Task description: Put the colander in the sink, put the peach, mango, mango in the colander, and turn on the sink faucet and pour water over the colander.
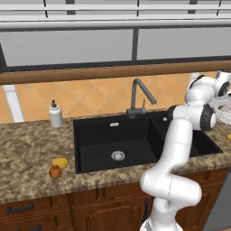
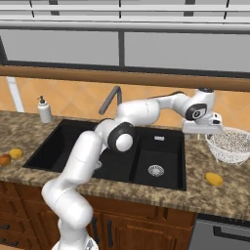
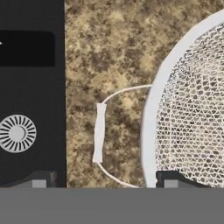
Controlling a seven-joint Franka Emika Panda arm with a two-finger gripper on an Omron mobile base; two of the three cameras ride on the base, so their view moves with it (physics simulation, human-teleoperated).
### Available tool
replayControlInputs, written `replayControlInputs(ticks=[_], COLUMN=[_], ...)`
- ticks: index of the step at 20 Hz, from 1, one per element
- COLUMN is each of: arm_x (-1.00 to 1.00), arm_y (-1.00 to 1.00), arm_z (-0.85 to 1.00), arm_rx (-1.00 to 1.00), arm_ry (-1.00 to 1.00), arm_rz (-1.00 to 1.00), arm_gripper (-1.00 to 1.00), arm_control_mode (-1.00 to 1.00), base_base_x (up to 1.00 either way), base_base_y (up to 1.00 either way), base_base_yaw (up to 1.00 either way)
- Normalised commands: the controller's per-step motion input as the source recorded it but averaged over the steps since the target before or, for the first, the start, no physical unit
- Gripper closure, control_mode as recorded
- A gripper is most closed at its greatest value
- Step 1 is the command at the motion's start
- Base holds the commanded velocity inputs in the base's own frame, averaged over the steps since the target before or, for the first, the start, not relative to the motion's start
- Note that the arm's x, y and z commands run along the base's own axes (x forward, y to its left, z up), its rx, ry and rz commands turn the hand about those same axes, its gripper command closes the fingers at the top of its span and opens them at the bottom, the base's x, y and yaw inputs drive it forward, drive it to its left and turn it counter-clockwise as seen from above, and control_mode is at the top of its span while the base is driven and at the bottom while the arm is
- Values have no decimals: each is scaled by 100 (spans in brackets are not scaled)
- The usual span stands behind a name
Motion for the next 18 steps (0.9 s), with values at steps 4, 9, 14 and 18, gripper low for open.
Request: replayControlInputs(ticks=[4, 9, 14, 18], arm_x=[8, -2, -18, -7], arm_y=[-22, -27, -13, 2], arm_z=[-28, -18, -17, -20], arm_rx=[0, 0, 0, -1], arm_ry=[-2, -7, -3, 0], arm_rz=[0, 0, 0, 0], arm_gripper=[-100, -100, -100, -100], arm_control_mode=[-100, -100, -100, -100], base_base_x=[0, 0, 0, 0], base_base_y=[0, 0, 0, 0], base_base_yaw=[0, 0, 0, 0])
